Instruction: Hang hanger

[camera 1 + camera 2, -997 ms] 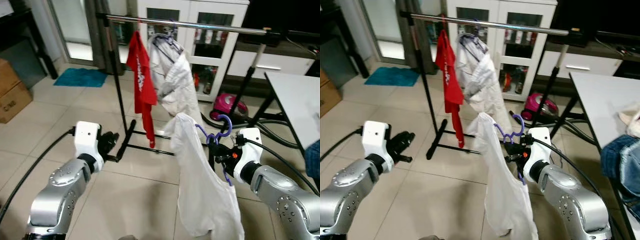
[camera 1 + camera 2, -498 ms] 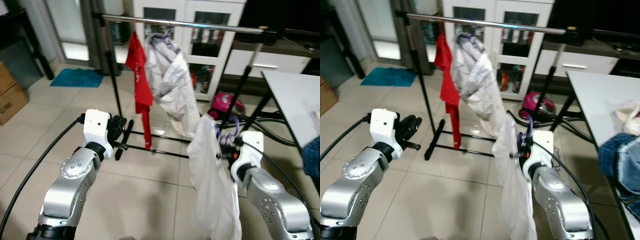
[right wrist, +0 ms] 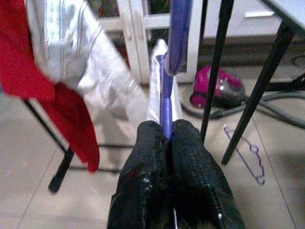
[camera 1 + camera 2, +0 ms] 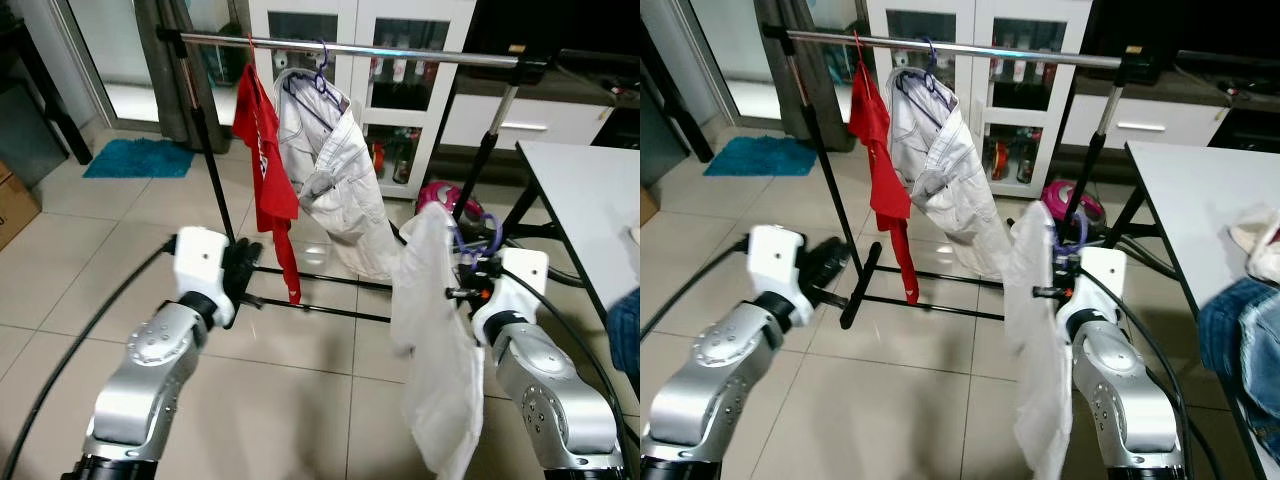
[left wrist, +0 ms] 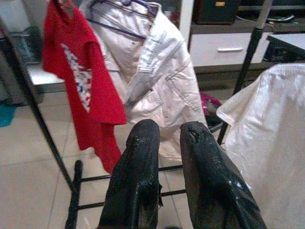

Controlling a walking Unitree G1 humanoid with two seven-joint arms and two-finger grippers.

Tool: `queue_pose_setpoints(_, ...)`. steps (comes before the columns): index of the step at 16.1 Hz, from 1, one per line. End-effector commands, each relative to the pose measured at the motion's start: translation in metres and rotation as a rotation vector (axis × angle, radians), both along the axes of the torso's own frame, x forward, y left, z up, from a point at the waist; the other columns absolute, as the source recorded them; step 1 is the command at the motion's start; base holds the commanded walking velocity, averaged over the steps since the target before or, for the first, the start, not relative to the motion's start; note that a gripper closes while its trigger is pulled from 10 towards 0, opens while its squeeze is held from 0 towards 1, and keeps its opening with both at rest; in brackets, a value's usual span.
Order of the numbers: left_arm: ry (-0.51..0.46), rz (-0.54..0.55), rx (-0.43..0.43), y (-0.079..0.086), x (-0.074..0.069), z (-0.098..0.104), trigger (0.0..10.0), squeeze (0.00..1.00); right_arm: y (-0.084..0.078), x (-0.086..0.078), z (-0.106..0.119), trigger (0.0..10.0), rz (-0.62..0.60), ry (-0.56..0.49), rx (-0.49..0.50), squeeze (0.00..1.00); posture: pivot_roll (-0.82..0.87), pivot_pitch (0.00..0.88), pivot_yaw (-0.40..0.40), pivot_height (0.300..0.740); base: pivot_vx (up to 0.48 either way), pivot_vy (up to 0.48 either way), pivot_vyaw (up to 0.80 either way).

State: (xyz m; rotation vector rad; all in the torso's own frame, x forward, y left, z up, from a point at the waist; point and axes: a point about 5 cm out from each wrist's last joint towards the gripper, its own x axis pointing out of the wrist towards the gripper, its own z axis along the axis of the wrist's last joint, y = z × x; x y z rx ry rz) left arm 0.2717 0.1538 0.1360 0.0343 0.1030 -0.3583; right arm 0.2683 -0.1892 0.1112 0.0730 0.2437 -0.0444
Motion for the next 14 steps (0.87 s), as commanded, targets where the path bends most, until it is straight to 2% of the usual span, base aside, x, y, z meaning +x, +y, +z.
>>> queue_pose_setpoints(1,-0.024,-0.001,0.016,0.001,0.001,0.004,10.0,0.00,-0.002,0.003,0.010,10.0,-0.013,-0.067,-0.004,0.00,0.05,0.000,0.027,0.740,0.480,0.000,0.00)
queue_pose_setpoints(2,-0.030,-0.004,0.018,0.001,0.003,0.006,10.0,0.00,0.001,0.003,0.009,10.0,0.004,-0.060,0.007,0.00,0.05,0.000,0.027,0.740,0.480,0.000,0.00)
queue_pose_setpoints(6,-0.040,-0.022,0.025,0.000,0.003,0.007,10.0,0.00,0.004,0.006,0.011,10.0,0.018,-0.082,0.028,0.00,0.06,0.000,0.027,0.740,0.473,0.000,-0.78)
queue_pose_setpoints(10,-0.044,-0.037,0.025,0.000,0.002,0.008,10.0,0.00,0.006,0.007,0.011,10.0,0.041,-0.084,-0.031,0.00,0.06,0.000,0.028,0.740,0.474,0.000,0.00)
queue_pose_setpoints(14,-0.044,-0.041,0.024,-0.002,0.002,0.008,10.0,0.00,0.009,0.008,0.014,10.0,0.066,-0.100,0.018,0.00,0.06,0.000,0.030,0.740,0.474,0.000,0.00)
